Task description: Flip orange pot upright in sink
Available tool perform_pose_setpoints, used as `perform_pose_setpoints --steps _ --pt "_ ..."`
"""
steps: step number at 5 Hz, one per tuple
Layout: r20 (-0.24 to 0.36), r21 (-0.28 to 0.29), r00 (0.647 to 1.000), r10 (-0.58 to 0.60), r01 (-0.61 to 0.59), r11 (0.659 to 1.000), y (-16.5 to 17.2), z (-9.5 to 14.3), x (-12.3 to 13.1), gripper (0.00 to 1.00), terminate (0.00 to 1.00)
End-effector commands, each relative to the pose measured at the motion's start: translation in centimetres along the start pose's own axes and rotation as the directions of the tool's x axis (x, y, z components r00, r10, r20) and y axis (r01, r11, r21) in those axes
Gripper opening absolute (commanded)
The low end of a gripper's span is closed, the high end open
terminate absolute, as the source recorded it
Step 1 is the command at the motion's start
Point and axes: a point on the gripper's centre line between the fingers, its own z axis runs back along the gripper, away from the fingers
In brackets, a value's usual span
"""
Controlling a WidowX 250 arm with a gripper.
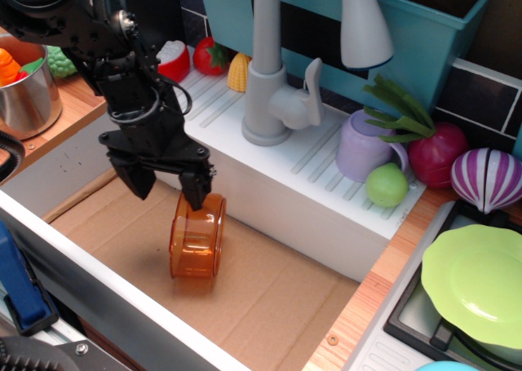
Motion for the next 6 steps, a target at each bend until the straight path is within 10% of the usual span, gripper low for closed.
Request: perform_pose_setpoints --steps 1,2,3,6 --pt "0.044 -0.035 0.999 -0.003 0.004 0.999 -0.9 0.0 0.5 1.0 0.0" --pt "0.051 -0.054 0.999 0.017 -0.014 0.998 -1.4 -1.0 0.1 1.0 0.0" --pt "0.054 -0.07 0.997 0.053 -0.049 0.996 -2.0 -1.9 -0.7 0.0 0.0" --pt "0.006 0.009 0.999 -0.047 0.047 0.999 -2.0 -0.9 -1.0 0.0 0.0"
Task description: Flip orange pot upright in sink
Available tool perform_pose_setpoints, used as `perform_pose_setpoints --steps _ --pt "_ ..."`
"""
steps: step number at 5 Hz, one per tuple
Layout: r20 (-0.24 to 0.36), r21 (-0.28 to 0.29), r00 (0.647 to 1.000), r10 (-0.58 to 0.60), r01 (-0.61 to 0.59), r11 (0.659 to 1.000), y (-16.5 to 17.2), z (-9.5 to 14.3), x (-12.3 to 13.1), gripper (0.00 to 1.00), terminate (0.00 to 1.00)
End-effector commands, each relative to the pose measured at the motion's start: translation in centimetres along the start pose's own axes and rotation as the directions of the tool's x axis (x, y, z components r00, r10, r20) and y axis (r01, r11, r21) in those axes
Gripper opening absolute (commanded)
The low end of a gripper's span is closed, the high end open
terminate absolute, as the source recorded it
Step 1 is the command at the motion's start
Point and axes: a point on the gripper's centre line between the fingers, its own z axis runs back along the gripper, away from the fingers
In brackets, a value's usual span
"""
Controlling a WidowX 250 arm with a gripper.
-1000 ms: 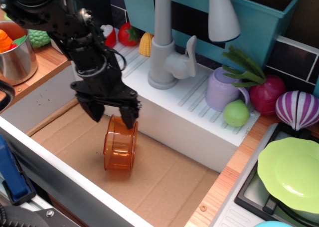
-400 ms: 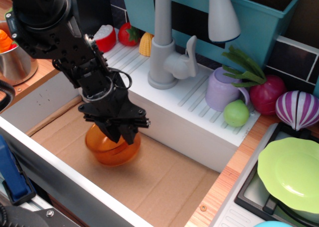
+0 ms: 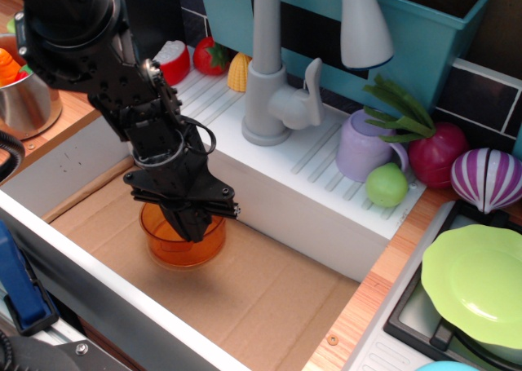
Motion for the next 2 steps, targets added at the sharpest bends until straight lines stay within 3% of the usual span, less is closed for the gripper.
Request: perform_pose_setpoints --steps 1,2 --pt "0.038 0.061 0.993 -0.111 0.109 0.992 0.21 2.09 1.26 1.0 0.0" --pt "0.038 0.061 0.993 -0.111 0.109 0.992 0.21 2.09 1.26 1.0 1.0"
